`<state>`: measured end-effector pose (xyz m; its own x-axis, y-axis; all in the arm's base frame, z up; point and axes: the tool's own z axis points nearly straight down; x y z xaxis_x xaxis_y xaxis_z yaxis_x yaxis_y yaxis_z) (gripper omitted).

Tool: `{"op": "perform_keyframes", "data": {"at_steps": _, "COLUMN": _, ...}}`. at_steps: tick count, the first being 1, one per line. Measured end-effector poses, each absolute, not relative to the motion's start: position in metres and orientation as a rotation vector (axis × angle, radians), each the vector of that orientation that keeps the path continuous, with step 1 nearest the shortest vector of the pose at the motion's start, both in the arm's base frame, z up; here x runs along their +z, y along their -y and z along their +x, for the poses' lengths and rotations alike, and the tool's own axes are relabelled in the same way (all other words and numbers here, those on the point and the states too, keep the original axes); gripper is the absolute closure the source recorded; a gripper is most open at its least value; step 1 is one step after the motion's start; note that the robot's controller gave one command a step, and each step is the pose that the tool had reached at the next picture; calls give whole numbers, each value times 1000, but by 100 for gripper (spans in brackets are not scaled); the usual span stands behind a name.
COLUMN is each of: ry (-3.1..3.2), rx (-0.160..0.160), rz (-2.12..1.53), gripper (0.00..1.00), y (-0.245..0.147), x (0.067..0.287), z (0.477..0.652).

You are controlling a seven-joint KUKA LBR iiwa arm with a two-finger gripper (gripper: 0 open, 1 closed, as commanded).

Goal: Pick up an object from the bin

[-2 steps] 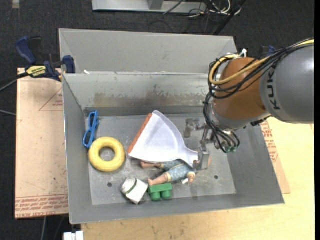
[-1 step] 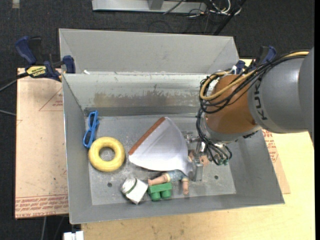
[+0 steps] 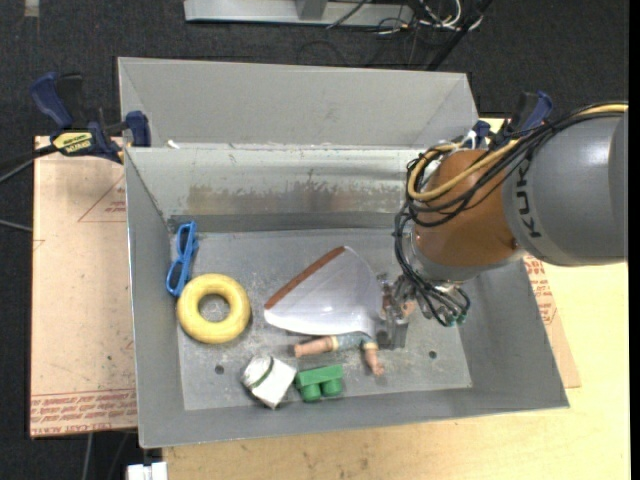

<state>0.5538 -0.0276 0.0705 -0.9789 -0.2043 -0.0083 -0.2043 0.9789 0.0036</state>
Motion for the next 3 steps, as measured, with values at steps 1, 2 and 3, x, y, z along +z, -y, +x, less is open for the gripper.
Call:
{"op": "perform_keyframes", "data": {"at_steps": 1, "ry": -3117, "rx": 7, "rz": -321, "gripper": 100, "y": 28, "x": 71, "z": 554}}
{"op": "perform_keyframes", "data": {"at_steps": 2, "ry": -3121, "rx": 8, "rz": -322, "gripper": 100, "y": 27, "x": 74, "z": 553}}
{"op": "perform_keyframes", "data": {"at_steps": 3, "ry": -3127, "rx": 10, "rz": -322, "gripper": 100, "y": 27, "x": 94, "z": 551}}
